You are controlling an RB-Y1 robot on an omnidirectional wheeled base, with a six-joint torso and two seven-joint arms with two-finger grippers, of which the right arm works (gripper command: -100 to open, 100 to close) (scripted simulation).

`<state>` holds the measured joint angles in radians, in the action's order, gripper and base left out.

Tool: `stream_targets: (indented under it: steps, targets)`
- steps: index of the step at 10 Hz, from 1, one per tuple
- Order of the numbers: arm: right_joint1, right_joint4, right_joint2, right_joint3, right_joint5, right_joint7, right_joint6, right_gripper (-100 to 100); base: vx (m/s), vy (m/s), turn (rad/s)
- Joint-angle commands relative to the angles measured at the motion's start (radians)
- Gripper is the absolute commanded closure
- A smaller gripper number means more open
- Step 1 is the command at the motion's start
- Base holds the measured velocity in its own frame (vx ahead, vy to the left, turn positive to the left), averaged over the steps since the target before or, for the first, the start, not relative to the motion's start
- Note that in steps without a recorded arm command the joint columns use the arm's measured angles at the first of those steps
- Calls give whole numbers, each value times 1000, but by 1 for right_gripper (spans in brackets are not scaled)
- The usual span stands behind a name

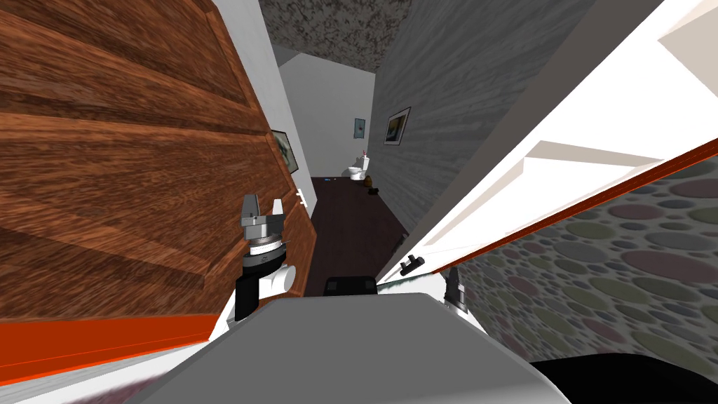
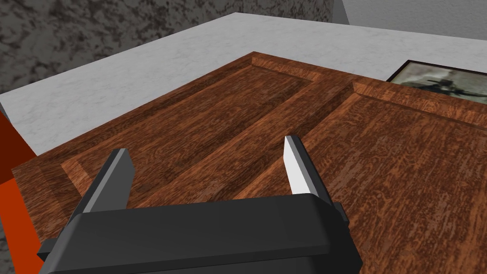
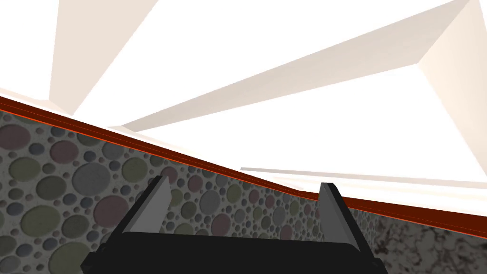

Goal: Push the door open

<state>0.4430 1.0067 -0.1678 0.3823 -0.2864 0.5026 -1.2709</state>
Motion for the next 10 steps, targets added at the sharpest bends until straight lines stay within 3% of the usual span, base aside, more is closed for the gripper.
stream_targets:
  steps: [1,2,4,8,10]
  targets:
    - [-9,-6,1,17,-50,-40,-5,-100,27,8,8]
    - [-9,-6,1,17,-62,-40,-5,-100,20,2,0]
    - [-18,-12,3,40,-131,-94,-12,-100,17,0,7]
    - [-27,-17,4,64,-223,-149,-18,-100,17,3,5]
    - [-36,-22,5,88,-293,-204,-24,-100,18,4,7]
